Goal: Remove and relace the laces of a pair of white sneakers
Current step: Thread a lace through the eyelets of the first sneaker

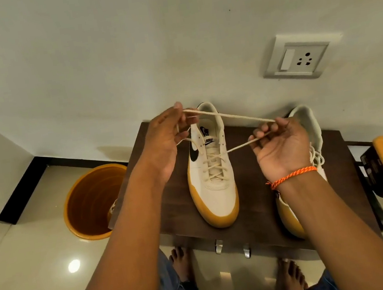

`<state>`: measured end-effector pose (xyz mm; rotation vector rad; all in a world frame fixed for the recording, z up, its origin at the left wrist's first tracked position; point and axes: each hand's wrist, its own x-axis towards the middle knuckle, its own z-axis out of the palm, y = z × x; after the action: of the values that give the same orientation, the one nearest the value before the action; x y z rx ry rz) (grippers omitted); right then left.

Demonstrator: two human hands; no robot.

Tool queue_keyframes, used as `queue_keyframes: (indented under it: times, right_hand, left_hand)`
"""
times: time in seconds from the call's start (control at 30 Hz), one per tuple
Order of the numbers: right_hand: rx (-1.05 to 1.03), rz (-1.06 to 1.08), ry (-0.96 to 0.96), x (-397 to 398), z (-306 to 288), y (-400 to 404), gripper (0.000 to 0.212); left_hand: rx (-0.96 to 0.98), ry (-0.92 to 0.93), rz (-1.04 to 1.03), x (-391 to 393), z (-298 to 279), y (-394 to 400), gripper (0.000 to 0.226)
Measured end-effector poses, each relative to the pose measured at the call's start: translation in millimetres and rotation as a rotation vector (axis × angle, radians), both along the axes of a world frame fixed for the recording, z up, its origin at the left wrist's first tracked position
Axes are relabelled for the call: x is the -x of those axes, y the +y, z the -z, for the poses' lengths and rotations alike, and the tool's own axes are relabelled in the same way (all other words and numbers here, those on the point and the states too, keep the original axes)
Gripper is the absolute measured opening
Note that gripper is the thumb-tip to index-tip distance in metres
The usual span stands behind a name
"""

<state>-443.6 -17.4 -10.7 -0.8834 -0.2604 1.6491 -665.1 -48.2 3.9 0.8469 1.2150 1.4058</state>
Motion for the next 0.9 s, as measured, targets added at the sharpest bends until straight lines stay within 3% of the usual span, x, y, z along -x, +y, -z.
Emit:
queue_keyframes:
  times: [0.2,0.33,0.47,0.57,0.7,0.8,0.9]
  right_hand:
    - [0.322,-0.158,-0.416,12,17,-2,0.034]
    - [0.208,-0.370,-0.614,30,15,-24,0.033]
    - [-0.180,-0.670,-0.725,45,-3,-41,0.032]
    - [-0.493,-0.930,-0.984,49,3,-46,0.029]
    - [-0.654,-0.790,-1.055,57,15,-52,0.009]
    - [-0.618,-0.739,-0.911,65,15,-54,0.021]
    - [-0.615,-0.674,-1.001,68,15,-53,0.018]
  left_hand:
    - [-0.185,-0.785,-0.101,9,-3,3,0.032]
    - [-0.312,-1.011,-0.069,26,-1,5,0.035]
    - [-0.267,-0.936,-0.081,32,-1,5,0.036]
    - [-0.193,-0.859,-0.100,25,0,5,0.032]
    - [-0.085,-0.813,-0.151,13,3,5,0.032]
    - [-0.007,-0.758,-0.164,2,7,7,0.034]
    - [0.041,-0.646,-0.167,2,7,8,0.030]
